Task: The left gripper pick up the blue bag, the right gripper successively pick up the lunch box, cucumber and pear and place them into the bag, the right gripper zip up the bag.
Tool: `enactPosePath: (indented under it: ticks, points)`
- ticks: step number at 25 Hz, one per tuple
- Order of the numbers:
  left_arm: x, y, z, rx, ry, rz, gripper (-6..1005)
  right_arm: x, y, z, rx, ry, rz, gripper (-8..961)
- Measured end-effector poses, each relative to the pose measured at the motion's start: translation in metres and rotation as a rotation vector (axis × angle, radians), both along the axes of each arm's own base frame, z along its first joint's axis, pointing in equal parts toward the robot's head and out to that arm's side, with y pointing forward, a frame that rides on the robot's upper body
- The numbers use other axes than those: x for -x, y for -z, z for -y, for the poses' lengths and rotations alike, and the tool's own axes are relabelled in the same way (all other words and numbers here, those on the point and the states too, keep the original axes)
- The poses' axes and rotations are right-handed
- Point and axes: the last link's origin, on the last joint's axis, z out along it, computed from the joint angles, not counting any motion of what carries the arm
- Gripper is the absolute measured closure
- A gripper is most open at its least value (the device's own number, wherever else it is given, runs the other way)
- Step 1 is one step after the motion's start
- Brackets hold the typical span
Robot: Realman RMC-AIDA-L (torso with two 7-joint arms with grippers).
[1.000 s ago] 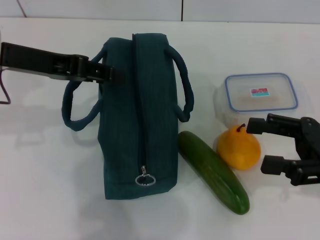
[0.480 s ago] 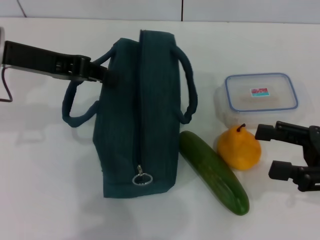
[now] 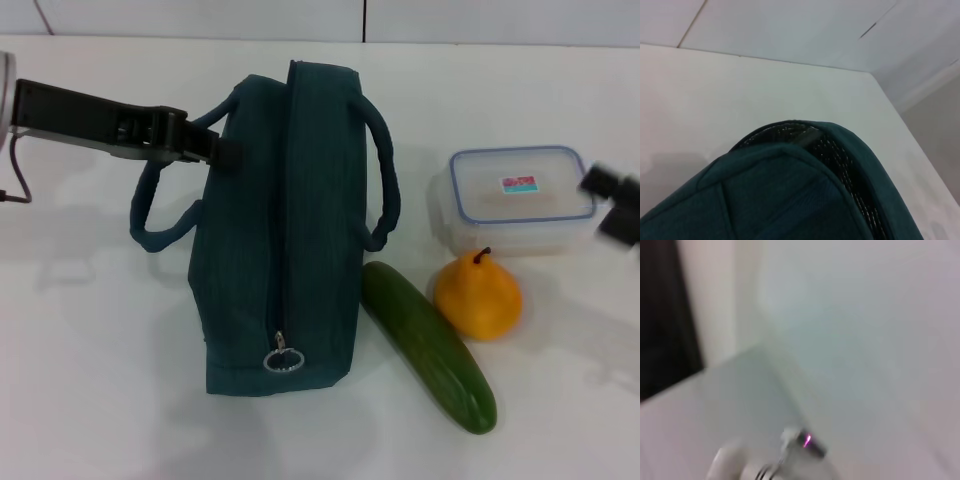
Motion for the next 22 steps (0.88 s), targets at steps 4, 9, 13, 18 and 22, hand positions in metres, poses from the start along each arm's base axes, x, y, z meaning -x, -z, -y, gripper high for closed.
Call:
enactPosePath:
  ticks: [4,9,13,18,22]
  points:
    - [0.000,-0.001,0.000,0.000,-0.015,0.005,943,-0.011,-0.005,0.002,-0.055,0.106,-0.074,96]
    - [0.000,-0.004,-0.001,-0.002,-0.022,0.006,943,-0.031,-0.006,0.005,-0.134,0.303,-0.179,98]
    - [-0.002,-0.008,-0.003,-0.008,-0.023,0.001,943,-0.050,-0.001,0.005,-0.170,0.490,-0.236,99]
    - [-0.004,-0.012,-0.005,-0.009,-0.016,-0.006,942,-0.072,0.009,0.002,-0.106,0.712,-0.286,99]
    - [-0.006,-0.014,-0.006,-0.012,-0.007,-0.011,942,-0.079,0.015,0.003,-0.067,0.792,-0.314,99]
